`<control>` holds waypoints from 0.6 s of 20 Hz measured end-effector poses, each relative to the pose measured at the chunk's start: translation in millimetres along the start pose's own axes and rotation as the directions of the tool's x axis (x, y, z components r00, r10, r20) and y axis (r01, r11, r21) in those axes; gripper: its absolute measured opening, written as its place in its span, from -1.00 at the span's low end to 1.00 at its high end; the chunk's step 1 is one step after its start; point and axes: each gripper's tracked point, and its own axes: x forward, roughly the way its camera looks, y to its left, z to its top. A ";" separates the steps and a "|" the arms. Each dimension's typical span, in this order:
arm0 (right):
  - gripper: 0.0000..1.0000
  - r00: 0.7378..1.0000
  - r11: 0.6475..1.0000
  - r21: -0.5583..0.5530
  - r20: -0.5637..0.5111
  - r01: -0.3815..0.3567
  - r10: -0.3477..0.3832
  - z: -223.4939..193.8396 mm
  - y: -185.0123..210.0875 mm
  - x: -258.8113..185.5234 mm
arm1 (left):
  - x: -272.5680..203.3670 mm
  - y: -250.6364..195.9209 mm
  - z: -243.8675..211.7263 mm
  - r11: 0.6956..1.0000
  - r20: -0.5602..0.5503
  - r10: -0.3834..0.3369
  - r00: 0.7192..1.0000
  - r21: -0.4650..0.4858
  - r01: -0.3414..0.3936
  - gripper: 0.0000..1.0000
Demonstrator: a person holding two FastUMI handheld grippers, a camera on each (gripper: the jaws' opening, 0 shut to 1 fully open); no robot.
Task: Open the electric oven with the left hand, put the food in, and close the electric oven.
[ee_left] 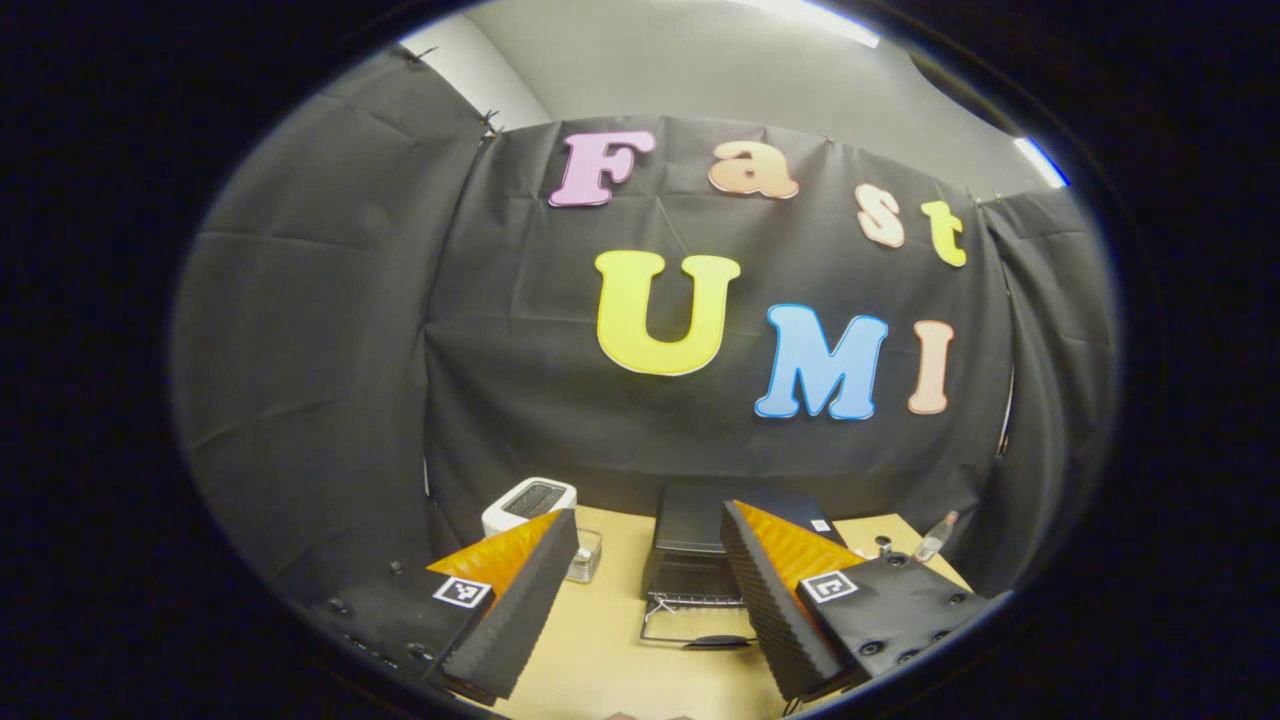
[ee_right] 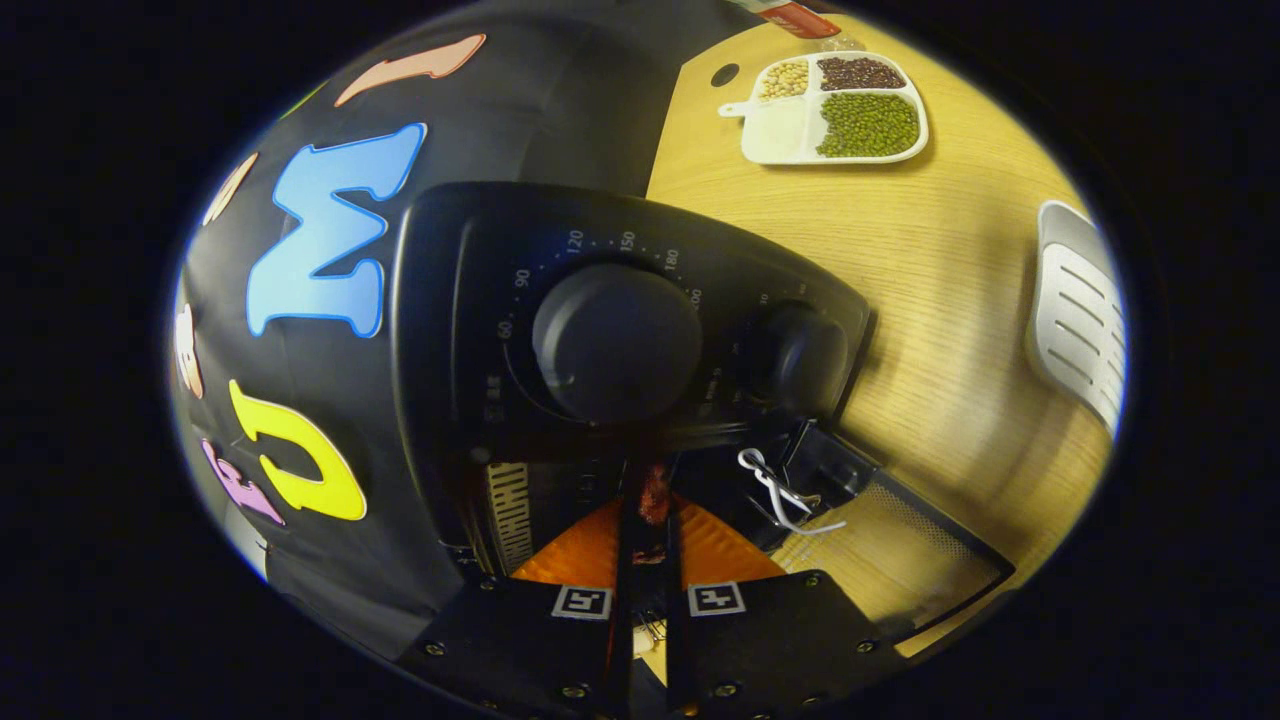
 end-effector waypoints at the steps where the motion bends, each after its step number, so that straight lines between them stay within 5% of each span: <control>1: -0.66 0.999 0.999 -0.021 -0.014 0.047 -0.047 -1.7 -7.0 -3.1 | 2.3 -1.4 0.5 1.000 0.000 -0.003 1.000 0.000 0.003 1.00; 5: -0.19 0.998 0.994 -0.101 -0.043 0.047 -0.052 -7.8 0.4 -12.0 | 7.7 -13.6 5.3 1.000 0.009 -0.018 1.000 -0.004 0.018 1.00; 6: -0.30 0.996 0.992 -0.115 -0.058 0.056 -0.063 -10.4 -0.5 -16.9 | 10.4 -19.0 5.4 1.000 0.010 -0.024 1.000 -0.008 0.024 1.00; 7: 0.20 0.996 0.990 -0.128 -0.068 0.056 -0.065 -11.0 -2.5 -23.8 | 13.0 -25.7 3.9 0.999 0.008 -0.033 0.999 -0.013 0.034 1.00; 12: 0.22 0.997 0.956 -0.293 -0.071 0.012 -0.035 -2.3 5.6 -70.7 | 24.8 -61.2 4.4 0.997 0.027 -0.072 0.997 -0.014 0.073 1.00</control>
